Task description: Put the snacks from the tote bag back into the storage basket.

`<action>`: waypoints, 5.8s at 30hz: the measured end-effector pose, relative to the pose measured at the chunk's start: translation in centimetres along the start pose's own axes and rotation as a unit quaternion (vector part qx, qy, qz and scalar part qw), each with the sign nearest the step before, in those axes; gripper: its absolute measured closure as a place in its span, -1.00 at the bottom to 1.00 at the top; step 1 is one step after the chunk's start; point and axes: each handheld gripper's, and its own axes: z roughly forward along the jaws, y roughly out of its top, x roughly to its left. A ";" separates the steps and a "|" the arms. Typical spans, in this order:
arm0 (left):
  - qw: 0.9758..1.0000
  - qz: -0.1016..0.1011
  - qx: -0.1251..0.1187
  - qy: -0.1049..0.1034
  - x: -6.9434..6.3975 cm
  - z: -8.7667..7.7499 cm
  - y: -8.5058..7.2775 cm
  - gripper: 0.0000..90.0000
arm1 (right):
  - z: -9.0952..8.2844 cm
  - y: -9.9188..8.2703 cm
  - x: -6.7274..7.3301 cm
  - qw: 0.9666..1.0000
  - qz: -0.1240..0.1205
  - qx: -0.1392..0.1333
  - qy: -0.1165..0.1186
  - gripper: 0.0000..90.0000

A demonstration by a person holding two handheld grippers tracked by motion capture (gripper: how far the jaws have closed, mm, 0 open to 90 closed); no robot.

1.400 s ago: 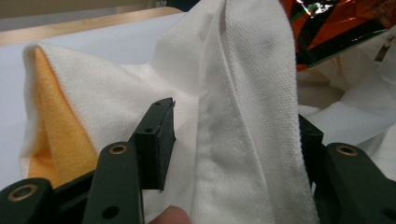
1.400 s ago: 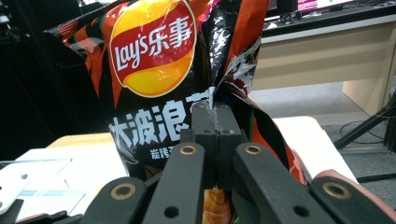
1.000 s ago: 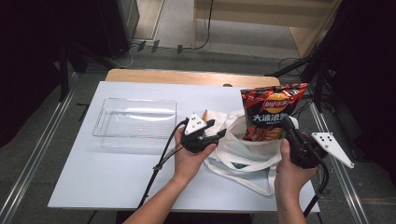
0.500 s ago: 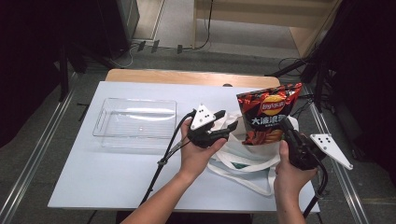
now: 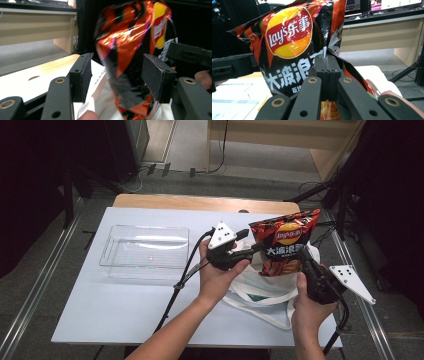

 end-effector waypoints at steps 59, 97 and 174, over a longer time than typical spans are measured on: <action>0.996 -0.025 -0.060 -0.069 -2.6 0.3 4.1 1.00 | -3.4 -2.7 -0.4 0.994 -0.089 0.034 0.045 0.01; 0.997 -0.013 -0.081 -0.010 1.0 -4.8 4.9 1.00 | -2.6 -4.1 -1.1 0.986 -0.077 0.077 0.127 -0.73; 0.985 -0.030 -0.108 0.128 11.9 -17.0 3.0 1.00 | -1.8 -6.0 -0.6 0.979 -0.096 0.123 0.133 -0.67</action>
